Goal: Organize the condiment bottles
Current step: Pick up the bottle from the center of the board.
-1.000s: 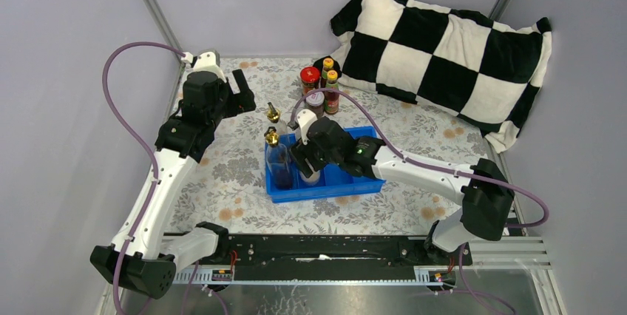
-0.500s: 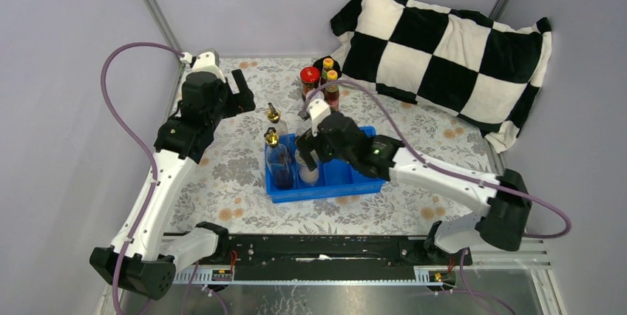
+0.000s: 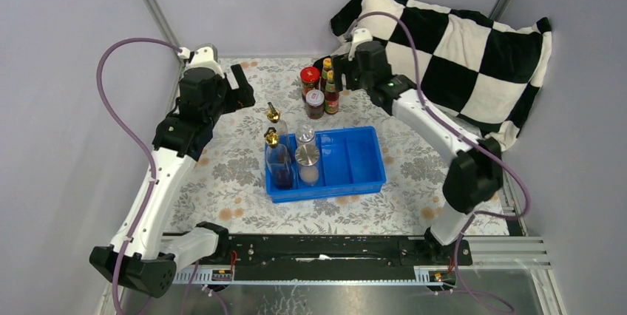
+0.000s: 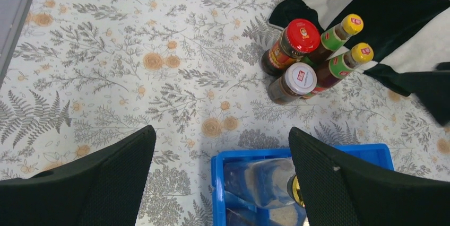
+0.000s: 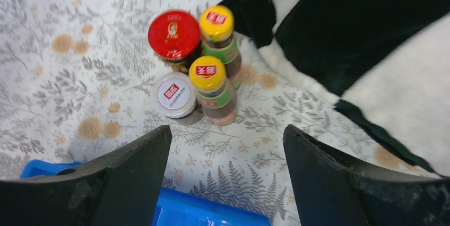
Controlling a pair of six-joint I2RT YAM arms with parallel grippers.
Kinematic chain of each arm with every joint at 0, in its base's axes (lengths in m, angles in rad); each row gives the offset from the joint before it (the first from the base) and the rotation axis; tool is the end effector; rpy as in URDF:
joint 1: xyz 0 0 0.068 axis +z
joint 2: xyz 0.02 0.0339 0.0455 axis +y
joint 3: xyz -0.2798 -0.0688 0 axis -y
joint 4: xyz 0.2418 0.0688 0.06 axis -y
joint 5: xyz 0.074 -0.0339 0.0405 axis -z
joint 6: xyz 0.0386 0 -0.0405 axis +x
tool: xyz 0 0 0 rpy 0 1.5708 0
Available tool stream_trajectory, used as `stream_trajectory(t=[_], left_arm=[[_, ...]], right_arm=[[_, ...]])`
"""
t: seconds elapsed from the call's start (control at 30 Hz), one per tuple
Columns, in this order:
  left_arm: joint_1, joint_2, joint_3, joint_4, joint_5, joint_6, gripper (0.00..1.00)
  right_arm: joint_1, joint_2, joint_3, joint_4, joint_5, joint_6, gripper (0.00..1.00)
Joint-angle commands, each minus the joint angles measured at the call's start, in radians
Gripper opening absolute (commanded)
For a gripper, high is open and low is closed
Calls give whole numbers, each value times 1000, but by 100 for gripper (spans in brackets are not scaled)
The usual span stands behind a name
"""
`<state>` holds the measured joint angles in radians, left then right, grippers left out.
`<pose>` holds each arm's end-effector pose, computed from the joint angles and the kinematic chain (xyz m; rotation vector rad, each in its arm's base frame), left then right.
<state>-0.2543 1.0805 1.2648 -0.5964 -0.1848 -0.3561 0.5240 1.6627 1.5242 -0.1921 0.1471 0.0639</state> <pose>0.2123 -0.0479 0.4188 -0.2204 1.9694 -0.2140 0.3488 0.1950 0.3817 -0.3365 1.8761 0.2596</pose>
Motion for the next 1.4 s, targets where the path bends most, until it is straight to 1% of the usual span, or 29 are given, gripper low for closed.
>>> stream_trajectory(t=[0.0, 0.2, 0.43, 0.57, 0.63, 0.87, 0.9, 0.97, 1.03, 1.13, 1.2, 1.27, 1.3, 1.37], left_arm=[[10, 36, 53, 10, -31, 32, 99], [22, 73, 51, 21, -38, 39, 99], [27, 65, 36, 32, -37, 34, 99], [29, 63, 32, 31, -38, 37, 99], [30, 59, 29, 32, -38, 38, 99], [32, 53, 24, 30, -36, 39, 99], [32, 53, 23, 31, -35, 37, 99], [32, 53, 22, 30, -32, 37, 99], [32, 53, 20, 31, -31, 37, 99], [33, 53, 18, 32, -33, 39, 99], [33, 53, 16, 33, -33, 39, 99], [33, 53, 16, 34, -32, 40, 99], [33, 53, 15, 35, -33, 40, 99], [33, 53, 15, 34, -31, 41, 99]], right_arm=[[17, 104, 74, 31, -90, -53, 84], [17, 191, 118, 57, -117, -59, 80], [17, 244, 144, 110, -131, -60, 80], [17, 298, 191, 102, -120, -60, 76], [17, 316, 205, 102, -117, -60, 71], [18, 350, 214, 99, -94, -59, 68], [17, 352, 211, 105, -86, -60, 64], [15, 356, 209, 113, -77, -59, 51], [12, 355, 203, 132, -66, -60, 50], [9, 351, 194, 160, -65, -55, 51], [9, 357, 199, 166, -67, -52, 49], [7, 363, 207, 166, -67, -53, 35], [7, 366, 208, 166, -67, -54, 30], [8, 365, 206, 165, -67, -55, 24]])
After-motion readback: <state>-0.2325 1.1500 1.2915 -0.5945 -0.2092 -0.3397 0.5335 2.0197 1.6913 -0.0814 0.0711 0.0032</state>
